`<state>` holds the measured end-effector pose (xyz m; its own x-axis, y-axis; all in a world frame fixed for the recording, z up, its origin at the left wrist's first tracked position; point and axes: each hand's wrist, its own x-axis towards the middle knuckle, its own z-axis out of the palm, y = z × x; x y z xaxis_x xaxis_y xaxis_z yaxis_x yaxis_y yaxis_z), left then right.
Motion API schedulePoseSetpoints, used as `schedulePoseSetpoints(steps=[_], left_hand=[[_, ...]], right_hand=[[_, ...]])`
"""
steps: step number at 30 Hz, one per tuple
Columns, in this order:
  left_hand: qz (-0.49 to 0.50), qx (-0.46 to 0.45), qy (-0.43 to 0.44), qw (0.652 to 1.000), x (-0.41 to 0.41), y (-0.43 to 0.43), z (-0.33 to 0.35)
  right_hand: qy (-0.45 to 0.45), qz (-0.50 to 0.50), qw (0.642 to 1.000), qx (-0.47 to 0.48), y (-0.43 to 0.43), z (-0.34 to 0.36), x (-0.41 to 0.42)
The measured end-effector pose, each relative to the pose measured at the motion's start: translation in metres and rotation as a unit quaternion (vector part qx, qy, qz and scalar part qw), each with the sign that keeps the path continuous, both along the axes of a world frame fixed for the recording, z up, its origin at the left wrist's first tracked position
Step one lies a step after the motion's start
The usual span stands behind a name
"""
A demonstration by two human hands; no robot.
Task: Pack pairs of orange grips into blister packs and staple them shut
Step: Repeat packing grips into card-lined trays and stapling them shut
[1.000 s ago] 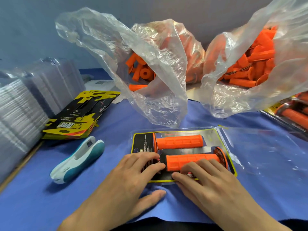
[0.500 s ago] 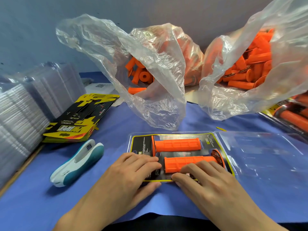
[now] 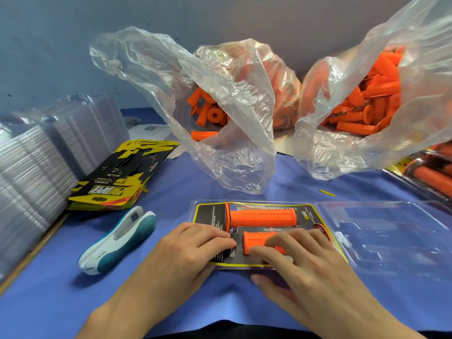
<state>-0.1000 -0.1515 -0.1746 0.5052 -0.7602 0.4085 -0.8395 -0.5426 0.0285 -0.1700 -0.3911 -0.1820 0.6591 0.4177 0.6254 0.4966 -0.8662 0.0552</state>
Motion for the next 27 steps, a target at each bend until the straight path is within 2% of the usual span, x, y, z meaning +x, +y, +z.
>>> schedulePoseSetpoints(steps=[6,11,20,23,25,27], left_hand=[[-0.016,0.012,-0.005,1.000,-0.001,0.000,0.000],[-0.041,-0.005,-0.009,0.999,0.002,0.005,0.004],[-0.014,0.018,0.038,0.999,0.009,0.023,0.006],[0.059,-0.072,0.070,0.993,0.016,0.037,0.003],[0.150,-0.215,0.148,0.954,0.021,0.039,0.002],[0.230,-0.363,0.289,0.856,0.027,0.031,0.004]], right_hand=[[0.110,-0.025,0.991,-0.064,0.014,0.017,0.016],[0.165,-0.037,0.983,-0.071,0.018,0.018,0.022],[0.173,-0.055,0.982,-0.054,0.020,0.015,0.020],[0.174,-0.055,0.982,-0.053,0.020,0.014,0.020],[0.167,-0.056,0.983,-0.057,0.020,0.012,0.020],[0.160,-0.057,0.984,-0.056,0.021,0.011,0.020]])
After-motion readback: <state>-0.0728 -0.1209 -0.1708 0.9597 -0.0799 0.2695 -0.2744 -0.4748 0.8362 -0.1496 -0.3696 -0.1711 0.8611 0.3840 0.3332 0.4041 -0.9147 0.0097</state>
